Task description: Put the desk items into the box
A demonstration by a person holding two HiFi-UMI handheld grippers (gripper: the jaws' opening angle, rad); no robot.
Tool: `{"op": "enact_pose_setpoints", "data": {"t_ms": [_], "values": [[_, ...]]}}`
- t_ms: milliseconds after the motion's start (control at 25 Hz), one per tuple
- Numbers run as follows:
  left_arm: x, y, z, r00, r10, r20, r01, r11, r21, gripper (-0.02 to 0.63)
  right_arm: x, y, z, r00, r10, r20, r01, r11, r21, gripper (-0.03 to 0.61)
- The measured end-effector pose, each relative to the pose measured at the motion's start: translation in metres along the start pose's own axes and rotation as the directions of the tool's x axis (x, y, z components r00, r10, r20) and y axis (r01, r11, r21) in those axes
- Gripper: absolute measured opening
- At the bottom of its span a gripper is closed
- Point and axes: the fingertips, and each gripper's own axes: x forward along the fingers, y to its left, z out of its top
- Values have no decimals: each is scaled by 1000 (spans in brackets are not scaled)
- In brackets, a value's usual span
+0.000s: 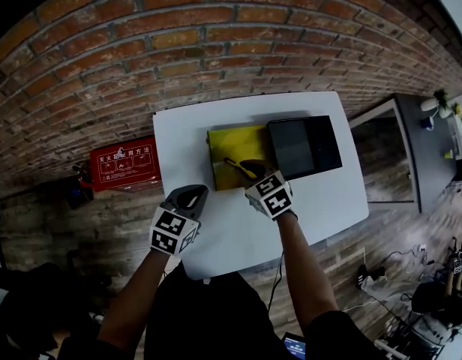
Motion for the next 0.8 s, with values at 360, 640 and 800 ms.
{"op": "enact_pose_setpoints", "data": {"t_ms": [360,640,800], "values": [[-20,-26,12,999,4,40,-5,1000,27,14,-70,27,-5,979,-28,200,-14,979,204,43],[-44,-51,31,996,0,94,-4,999,48,14,-126,44,-5,941,-87,327,-5,962,271,38],[-60,-63,38,993,4,121,-11,999,51,14,-162,52,-7,908,-123,401,-8,951,310,32]]}}
